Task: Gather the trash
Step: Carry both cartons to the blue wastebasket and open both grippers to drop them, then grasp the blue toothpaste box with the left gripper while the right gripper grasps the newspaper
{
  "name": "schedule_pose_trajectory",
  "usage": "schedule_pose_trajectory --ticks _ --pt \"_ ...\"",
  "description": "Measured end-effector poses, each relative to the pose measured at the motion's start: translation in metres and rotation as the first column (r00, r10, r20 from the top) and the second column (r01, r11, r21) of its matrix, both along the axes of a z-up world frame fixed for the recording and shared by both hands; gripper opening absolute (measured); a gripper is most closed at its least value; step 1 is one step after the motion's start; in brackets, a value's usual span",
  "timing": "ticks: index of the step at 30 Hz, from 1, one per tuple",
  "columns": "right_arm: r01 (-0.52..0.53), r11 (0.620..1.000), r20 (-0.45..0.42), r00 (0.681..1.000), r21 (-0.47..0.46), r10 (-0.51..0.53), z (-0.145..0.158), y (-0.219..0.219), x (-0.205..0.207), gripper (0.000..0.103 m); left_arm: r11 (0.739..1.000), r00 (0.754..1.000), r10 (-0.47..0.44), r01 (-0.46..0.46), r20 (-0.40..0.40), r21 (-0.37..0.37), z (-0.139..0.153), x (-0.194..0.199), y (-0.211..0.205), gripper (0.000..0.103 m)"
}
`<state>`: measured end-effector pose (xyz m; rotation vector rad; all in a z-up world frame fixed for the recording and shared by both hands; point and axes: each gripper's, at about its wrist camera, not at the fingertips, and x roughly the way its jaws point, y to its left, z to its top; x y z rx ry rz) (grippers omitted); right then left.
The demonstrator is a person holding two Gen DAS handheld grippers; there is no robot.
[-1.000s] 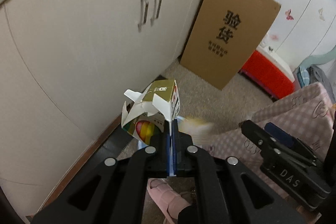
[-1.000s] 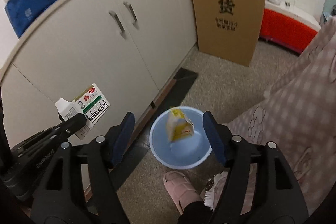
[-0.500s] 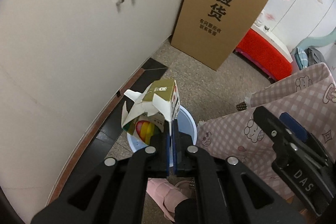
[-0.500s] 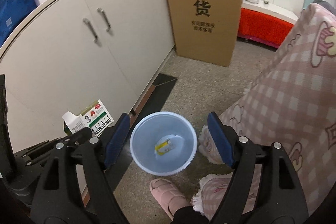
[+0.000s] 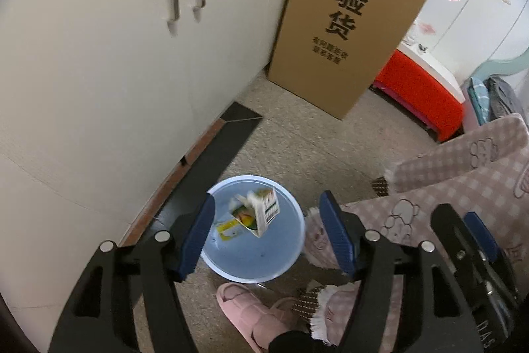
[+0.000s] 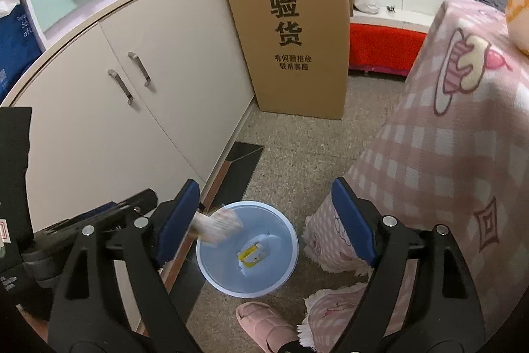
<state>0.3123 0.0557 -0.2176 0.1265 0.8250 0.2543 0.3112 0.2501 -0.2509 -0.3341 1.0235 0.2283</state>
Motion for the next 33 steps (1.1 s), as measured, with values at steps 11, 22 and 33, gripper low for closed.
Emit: schedule_pose_trajectory --ticks 11,22,33 --pt "-0.037 0.999 -0.004 0.999 0.022 0.037 0.006 -0.002 -0.01 0.081 0.999 0.999 0.039 -0.039 -0.008 0.02 0.008 -0.033 0.005 0.064" --pt "-0.139 0.986 0.14 0.982 0.097 0.125 0.09 -0.014 -0.081 0.081 0.997 0.974 0.044 -0.057 0.224 0.052 0.116 -0.109 -0.016 0.071" --pt "0.074 0.987 0.251 0.962 0.145 -0.109 0.164 -0.146 -0.128 0.086 0.987 0.928 -0.154 0.131 0.339 0.089 0.18 -0.124 -0.134 0.08"
